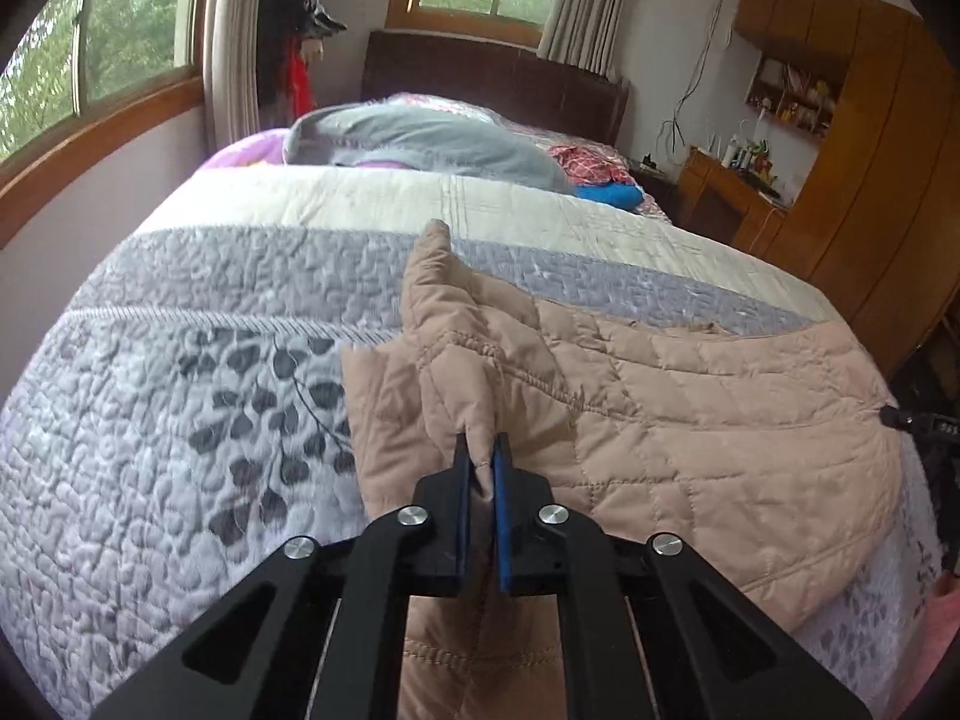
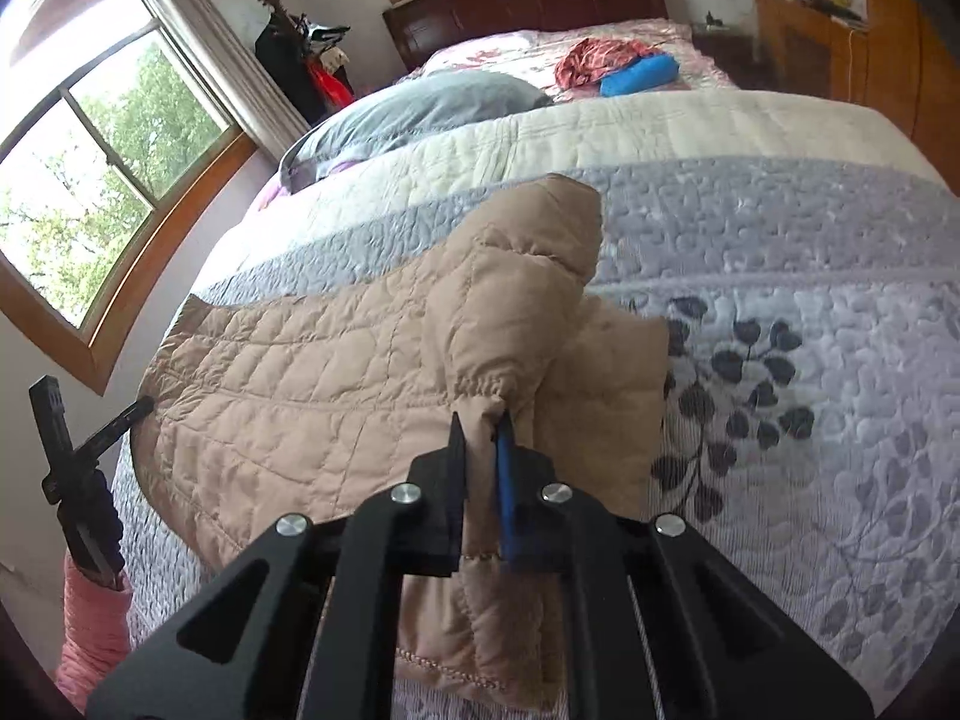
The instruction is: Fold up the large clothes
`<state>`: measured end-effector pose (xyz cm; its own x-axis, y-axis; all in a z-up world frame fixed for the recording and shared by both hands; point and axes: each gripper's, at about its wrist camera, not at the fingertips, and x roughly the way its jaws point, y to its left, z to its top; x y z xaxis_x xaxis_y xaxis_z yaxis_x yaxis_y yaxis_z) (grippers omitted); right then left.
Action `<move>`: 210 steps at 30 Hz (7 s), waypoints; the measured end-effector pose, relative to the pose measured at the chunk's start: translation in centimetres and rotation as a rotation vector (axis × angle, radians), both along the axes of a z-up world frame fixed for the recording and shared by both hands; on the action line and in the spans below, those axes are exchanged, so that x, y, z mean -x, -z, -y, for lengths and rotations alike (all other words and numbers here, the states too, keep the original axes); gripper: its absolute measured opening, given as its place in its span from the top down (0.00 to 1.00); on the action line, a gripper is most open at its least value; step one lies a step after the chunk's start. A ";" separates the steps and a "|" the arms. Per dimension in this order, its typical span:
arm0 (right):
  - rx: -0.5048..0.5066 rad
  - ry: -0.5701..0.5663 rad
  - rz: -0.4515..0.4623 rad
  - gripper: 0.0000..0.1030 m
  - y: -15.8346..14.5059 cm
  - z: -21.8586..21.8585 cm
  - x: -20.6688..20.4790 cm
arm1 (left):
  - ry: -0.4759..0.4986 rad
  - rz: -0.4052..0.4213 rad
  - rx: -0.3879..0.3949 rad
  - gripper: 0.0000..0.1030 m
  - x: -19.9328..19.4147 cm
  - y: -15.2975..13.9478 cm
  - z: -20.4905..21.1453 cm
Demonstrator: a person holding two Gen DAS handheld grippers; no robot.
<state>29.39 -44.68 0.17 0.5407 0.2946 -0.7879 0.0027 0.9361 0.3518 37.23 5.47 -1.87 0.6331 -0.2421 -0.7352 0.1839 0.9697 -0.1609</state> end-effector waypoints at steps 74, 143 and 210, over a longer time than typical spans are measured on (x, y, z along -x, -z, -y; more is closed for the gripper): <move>0.263 0.042 -0.119 0.77 8.3 -13.8 -0.5 | 0.109 -0.129 -0.080 0.73 -1.1 7.0 13.1; -0.211 0.089 -0.175 0.51 8.9 1.7 -1.6 | 0.199 -0.388 0.314 0.39 -7.5 9.1 -2.4; 0.103 -0.288 -0.029 0.78 -1.2 -13.4 24.2 | -0.072 0.003 -0.082 0.49 20.0 -0.7 -4.6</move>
